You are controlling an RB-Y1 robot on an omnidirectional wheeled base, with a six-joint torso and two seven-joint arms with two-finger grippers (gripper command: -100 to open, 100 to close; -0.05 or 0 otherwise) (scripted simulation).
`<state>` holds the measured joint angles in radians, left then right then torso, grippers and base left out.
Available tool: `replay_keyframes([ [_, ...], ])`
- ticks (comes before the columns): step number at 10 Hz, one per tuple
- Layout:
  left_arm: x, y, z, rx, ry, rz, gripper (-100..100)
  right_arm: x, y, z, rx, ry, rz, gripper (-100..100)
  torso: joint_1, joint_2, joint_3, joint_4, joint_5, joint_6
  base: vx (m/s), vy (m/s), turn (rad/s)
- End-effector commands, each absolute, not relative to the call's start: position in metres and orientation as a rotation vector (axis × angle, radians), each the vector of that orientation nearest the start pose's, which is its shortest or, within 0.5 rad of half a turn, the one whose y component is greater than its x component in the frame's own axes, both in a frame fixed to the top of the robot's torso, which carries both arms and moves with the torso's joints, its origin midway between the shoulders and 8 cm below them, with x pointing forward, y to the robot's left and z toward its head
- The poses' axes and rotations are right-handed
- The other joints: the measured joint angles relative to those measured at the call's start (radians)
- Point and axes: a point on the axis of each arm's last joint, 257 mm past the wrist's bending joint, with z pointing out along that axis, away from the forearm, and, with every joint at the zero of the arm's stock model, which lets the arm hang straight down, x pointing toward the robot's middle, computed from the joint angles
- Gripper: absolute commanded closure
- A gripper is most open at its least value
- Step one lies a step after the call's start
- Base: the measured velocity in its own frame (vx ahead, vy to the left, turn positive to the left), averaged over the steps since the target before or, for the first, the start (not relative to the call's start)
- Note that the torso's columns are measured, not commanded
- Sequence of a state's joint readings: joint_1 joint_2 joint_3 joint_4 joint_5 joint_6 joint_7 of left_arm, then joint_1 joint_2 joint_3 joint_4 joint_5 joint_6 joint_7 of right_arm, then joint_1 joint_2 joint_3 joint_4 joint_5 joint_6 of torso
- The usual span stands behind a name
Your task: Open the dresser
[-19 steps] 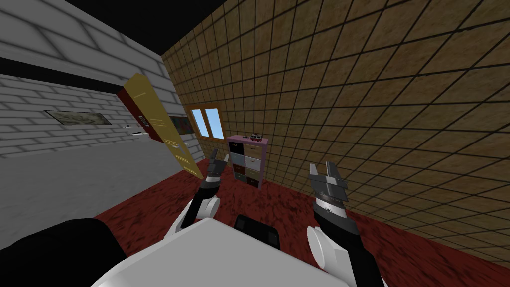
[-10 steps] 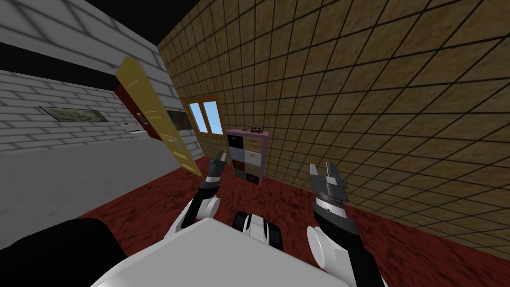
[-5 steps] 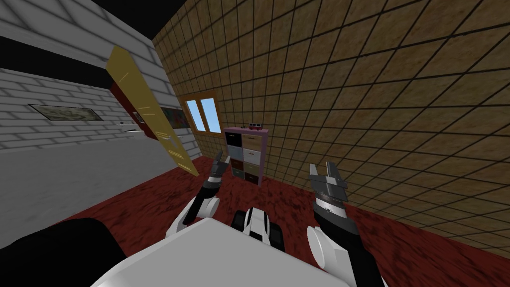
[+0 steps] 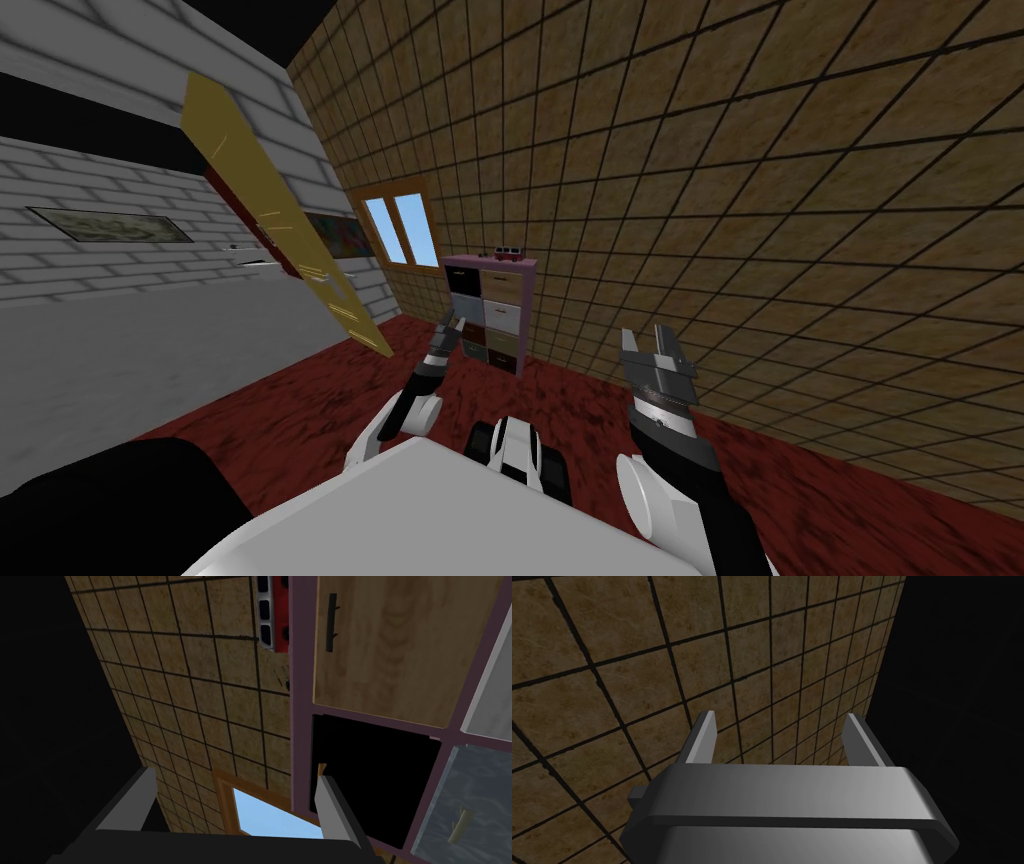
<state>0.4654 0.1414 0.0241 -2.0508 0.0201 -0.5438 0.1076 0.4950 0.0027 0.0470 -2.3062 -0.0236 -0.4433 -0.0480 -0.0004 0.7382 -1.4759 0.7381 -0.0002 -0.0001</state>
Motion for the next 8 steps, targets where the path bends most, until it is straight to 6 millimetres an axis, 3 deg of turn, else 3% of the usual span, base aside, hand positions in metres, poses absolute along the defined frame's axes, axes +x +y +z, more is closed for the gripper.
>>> replay_keyframes([
  [1, 0.384, 0.294, -0.08, -0.772, 0.817, -1.333, -100, 0.35, -0.267, 0.027, 0.72, 0.601, 1.406, 0, 0.001, -0.001, 0.0, 0.0, 0.0, 0.0, 0.088, -0.012, -0.02],
  [8, 0.403, 0.299, -0.133, -0.849, 0.886, -1.295, -100, 0.35, -0.267, 0.027, 0.72, 0.601, 1.406, 0, 0.0, 0.0, 0.0, 0.0, 0.0, 0.0, 0.08, -0.019, -0.018],
])
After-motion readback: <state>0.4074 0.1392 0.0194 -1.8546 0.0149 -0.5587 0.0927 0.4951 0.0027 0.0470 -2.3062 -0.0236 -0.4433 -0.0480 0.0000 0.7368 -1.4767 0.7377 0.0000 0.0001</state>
